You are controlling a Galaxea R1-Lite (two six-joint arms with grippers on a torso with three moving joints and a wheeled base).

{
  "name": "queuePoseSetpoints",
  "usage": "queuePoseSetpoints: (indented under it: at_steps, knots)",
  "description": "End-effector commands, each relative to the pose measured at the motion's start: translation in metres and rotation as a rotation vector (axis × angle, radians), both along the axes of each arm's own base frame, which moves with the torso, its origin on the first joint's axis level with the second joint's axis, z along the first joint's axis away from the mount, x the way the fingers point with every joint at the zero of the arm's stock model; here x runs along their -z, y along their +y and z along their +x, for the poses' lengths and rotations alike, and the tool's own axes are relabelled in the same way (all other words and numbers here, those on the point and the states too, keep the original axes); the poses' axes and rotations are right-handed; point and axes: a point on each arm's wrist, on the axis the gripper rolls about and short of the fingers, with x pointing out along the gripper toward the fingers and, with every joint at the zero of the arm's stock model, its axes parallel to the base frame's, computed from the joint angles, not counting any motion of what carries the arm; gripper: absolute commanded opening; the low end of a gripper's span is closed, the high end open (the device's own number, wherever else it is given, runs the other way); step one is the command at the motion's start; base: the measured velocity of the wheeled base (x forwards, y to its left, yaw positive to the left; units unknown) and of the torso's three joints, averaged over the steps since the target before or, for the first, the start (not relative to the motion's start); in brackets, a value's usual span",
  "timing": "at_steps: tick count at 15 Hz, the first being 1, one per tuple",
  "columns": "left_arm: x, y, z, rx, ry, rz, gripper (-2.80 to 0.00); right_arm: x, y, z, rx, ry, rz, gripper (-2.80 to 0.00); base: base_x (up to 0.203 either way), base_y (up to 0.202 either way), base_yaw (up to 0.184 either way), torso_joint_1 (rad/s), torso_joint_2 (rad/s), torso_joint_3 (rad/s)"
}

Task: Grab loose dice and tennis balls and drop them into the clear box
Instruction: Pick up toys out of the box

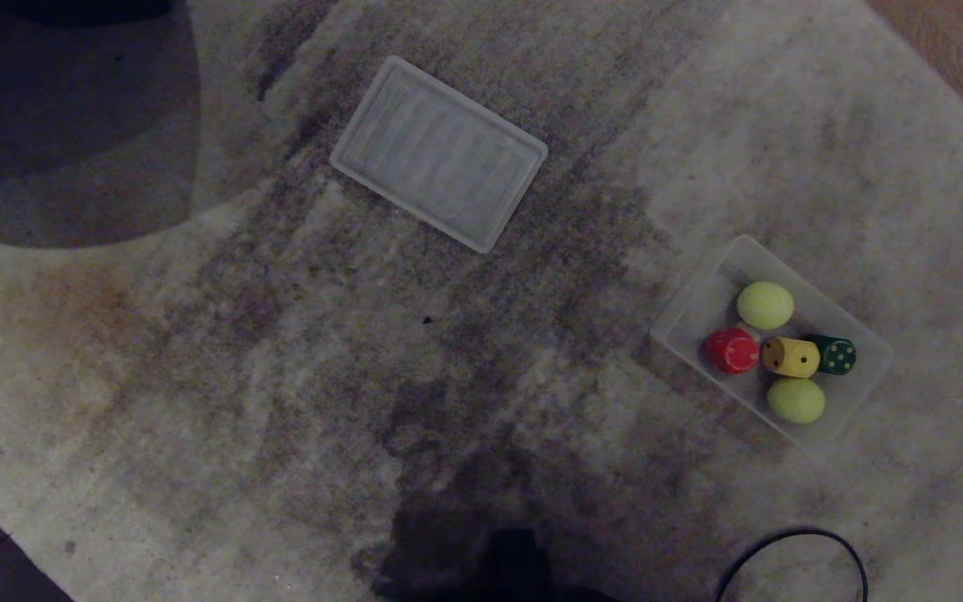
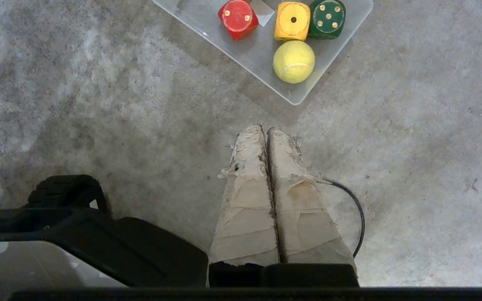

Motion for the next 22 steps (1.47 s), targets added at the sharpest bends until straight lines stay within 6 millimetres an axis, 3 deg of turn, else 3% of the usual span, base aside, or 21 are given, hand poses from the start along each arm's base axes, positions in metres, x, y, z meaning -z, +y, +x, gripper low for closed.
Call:
queuePoseSetpoints:
  at_steps: [1, 8, 22]
  knots:
    - [0.0005, 0.0001, 0.0002, -0.004, 0.004, -0.006, -2.8, -0.0001, 0.0, 0.0002, 0.0, 0.003, 0.003, -2.8, 0.0, 0.0, 0.0, 0.0, 0.0, 0.0]
    - [0.0004, 0.0001, 0.0002, -0.004, 0.003, -0.006, -2.8, 0.0, 0.0, 0.0004, 0.002, 0.001, 0.014, -2.8, 0.0, 0.0, 0.0, 0.001, 0.0, 0.022]
    - [0.0004, 0.0001, 0.0002, -0.006, 0.003, -0.011, -2.8, 0.0, 0.0, 0.0004, 0.002, 0.001, 0.014, -2.8, 0.0, 0.0, 0.0, 0.003, 0.0, 0.202]
